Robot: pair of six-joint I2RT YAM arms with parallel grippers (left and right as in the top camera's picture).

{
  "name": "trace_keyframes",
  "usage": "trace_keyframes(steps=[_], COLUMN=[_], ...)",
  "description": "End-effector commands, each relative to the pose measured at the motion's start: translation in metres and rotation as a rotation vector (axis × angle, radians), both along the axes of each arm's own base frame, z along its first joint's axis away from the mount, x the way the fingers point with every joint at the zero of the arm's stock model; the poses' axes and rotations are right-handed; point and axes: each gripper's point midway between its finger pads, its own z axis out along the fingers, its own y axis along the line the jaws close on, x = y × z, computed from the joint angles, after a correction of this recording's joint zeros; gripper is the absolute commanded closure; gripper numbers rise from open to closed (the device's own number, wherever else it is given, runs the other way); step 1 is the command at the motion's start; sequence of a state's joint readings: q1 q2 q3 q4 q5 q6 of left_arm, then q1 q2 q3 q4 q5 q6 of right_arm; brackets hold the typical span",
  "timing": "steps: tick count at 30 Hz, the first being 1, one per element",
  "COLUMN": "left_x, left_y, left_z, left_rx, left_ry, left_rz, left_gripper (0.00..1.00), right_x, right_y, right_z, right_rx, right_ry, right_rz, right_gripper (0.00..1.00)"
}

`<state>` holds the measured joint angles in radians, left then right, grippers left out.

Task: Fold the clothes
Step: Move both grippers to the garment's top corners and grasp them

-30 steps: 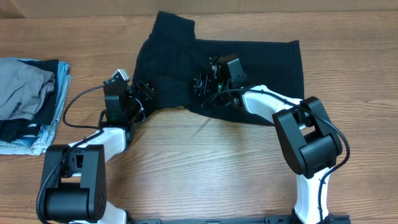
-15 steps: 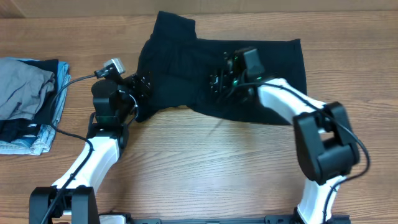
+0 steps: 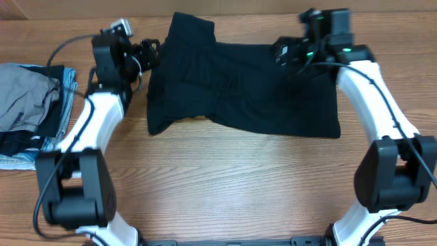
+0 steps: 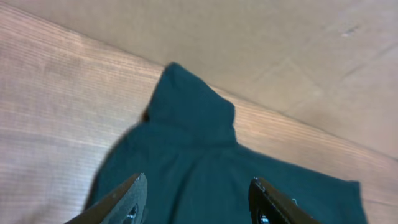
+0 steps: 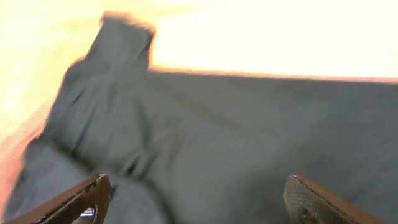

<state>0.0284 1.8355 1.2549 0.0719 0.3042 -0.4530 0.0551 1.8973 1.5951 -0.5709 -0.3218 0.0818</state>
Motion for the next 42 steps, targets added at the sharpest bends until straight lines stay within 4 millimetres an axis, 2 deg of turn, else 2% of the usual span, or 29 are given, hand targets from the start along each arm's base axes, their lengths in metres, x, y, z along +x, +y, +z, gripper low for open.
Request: trace_keyframes(steps=[1,3,5,6,8,12,18,25,29,32,42], left_x=[0.034,0.051,0.065,0.070,0.078,0.083,0.084,0.083,0.086,0.090,0.104], left_y=[0.001,0.002,0.004,0.005,0.005,0.006,0.006,0.009,0.009,0.010,0.013], left_z=[-0.004,-0.010,-0.017,-0.021,-0.033,-0.057,-0.088,-0.115,-0.125,-0.131,-0.122], left_rx=[0.106,0.138,0.141,0.142,0.146,0.163,0.171,0.199,0.199,0.207,0.281], left_ry=[0.002,0.017,0.038,0.051,0.087,0.138,0.178,0.204,0.201,0.189,0.092], left_rz=[-0.088,-0.107,-0.110,-0.112,-0.120,-0.140,-0.157,-0.177,-0.177,-0.174,-0.193], left_gripper=[0.44,0.44,0.44,0.44,0.47,0.51,0.50,0.50,0.50,0.49,0.48], right_x=[0.024,0.037,0.047,0.051,0.058,0.066,0.077,0.081,0.080,0.082,0.084], right_y=[-0.044,-0.055,-0.060,-0.061,-0.061,-0.062,-0.071,-0.096,-0.106,-0.110,-0.115], right_z=[0.029,0.036,0.031,0.024,-0.002,-0.045,-0.077,-0.100,-0.117,-0.121,-0.126], right_rx=[-0.034,-0.035,-0.031,-0.031,-0.030,-0.028,-0.063,-0.108,-0.106,-0.107,-0.114], right_ry=[-0.141,-0.211,-0.236,-0.234,-0.199,-0.140,-0.124,-0.104,-0.075,-0.079,-0.075], right_rz=[-0.070,-0.063,-0.065,-0.066,-0.066,-0.066,-0.106,-0.174,-0.191,-0.197,-0.238], right_gripper=[0.02,0.00,0.00,0.00,0.00,0.01,0.04,0.03,0.03,0.03,0.02])
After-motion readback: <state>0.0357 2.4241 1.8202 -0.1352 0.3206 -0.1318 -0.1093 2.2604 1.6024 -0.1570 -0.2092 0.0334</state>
